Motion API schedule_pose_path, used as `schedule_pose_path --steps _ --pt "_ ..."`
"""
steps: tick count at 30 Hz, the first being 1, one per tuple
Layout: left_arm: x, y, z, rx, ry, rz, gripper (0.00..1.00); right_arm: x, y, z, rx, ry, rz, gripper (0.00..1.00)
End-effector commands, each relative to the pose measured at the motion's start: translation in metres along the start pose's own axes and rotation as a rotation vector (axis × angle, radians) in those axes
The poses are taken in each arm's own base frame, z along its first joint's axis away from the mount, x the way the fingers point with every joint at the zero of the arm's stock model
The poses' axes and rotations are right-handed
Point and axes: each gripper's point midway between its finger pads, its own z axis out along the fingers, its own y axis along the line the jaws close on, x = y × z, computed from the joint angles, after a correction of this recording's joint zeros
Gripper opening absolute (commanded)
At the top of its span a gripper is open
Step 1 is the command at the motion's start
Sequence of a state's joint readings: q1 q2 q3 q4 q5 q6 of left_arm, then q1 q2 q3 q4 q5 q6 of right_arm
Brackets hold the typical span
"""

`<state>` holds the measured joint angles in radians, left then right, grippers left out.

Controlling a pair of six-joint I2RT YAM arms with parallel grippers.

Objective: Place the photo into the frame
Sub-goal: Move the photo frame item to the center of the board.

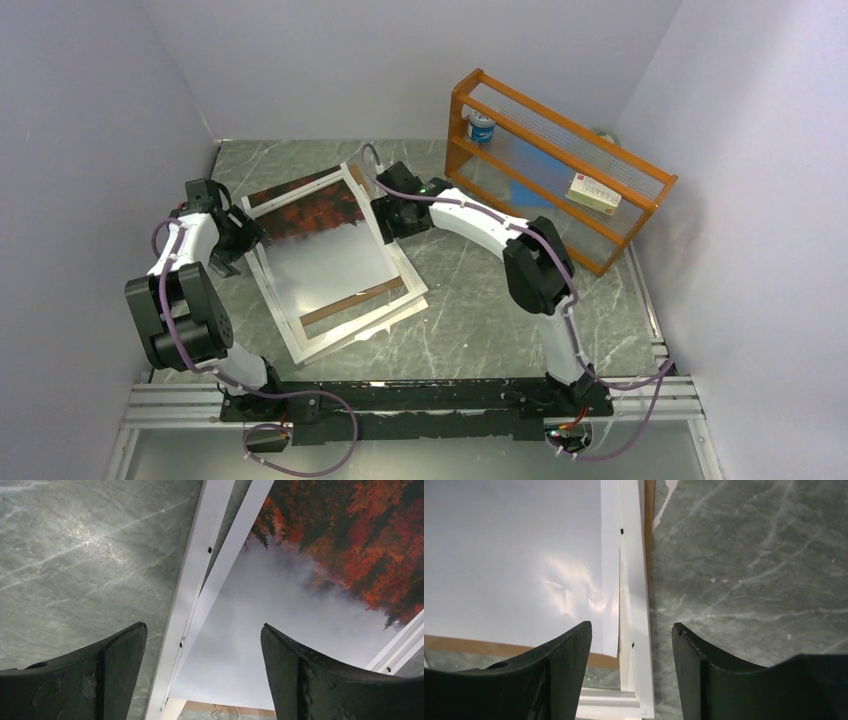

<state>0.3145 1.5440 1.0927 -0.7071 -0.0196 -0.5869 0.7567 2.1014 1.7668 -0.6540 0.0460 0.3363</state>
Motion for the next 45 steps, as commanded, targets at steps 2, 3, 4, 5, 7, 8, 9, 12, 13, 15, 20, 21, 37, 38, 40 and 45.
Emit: schedule_pose_path --steps 2,3,4,5,7,8,9,12,13,15,20,21,37,38,40,45 --pt "-0.004 -0.007 0.009 0.073 -0.002 -0.022 0.9 -0.011 0.001 0.015 0.062 -0.008 -0.073 0.64" --pt "-0.002 -0.009 0.011 0.082 0.004 -0.024 0.9 -0.008 -0.001 0.02 0.073 -0.001 -0.081 0.64" --pt "-0.001 -0.011 0.012 0.093 0.009 -0.027 0.9 -0.005 -0.002 0.025 0.08 0.01 -0.089 0.64" --pt "0.0 -0.012 0.013 0.104 0.015 -0.027 0.9 -0.002 -0.002 0.03 0.08 0.022 -0.095 0.64" --pt "0.0 -0.014 0.013 0.115 0.02 -0.029 0.9 0.002 -0.002 0.039 0.079 0.037 -0.111 0.64" --pt "0.0 -0.013 0.014 0.109 0.018 -0.031 0.89 0.004 -0.003 0.042 0.081 0.044 -0.116 0.64" --pt "-0.001 -0.012 0.014 0.1 0.016 -0.031 0.9 0.005 -0.002 0.044 0.08 0.048 -0.123 0.64" --pt "0.0 -0.009 0.015 0.088 0.02 -0.028 0.9 0.007 -0.001 0.051 0.073 0.055 -0.138 0.61" --pt "0.0 -0.01 0.015 0.094 0.024 -0.028 0.9 0.008 -0.001 0.053 0.073 0.056 -0.143 0.58" --pt "0.001 -0.013 0.014 0.114 0.027 -0.031 0.9 0.01 0.0 0.057 0.062 0.062 -0.157 0.51" --pt "-0.002 -0.024 0.009 0.17 0.026 -0.029 0.9 0.013 0.002 0.057 0.033 0.066 -0.187 0.29" --pt "-0.003 -0.025 0.008 0.176 0.021 -0.029 0.9 0.012 0.002 0.055 0.035 0.059 -0.191 0.25" --pt "-0.009 -0.057 -0.018 0.366 0.007 0.041 0.94 0.007 -0.048 -0.019 0.091 -0.076 -0.108 0.16" --pt "-0.009 -0.058 -0.018 0.373 0.009 0.044 0.94 0.012 -0.055 -0.02 0.097 -0.066 -0.105 0.16" --pt "-0.008 -0.059 -0.016 0.378 0.017 0.044 0.94 0.024 -0.072 -0.022 0.114 -0.053 -0.095 0.16" --pt "-0.004 -0.059 -0.01 0.373 0.052 0.029 0.94 0.049 -0.119 -0.032 0.168 -0.036 -0.039 0.18"
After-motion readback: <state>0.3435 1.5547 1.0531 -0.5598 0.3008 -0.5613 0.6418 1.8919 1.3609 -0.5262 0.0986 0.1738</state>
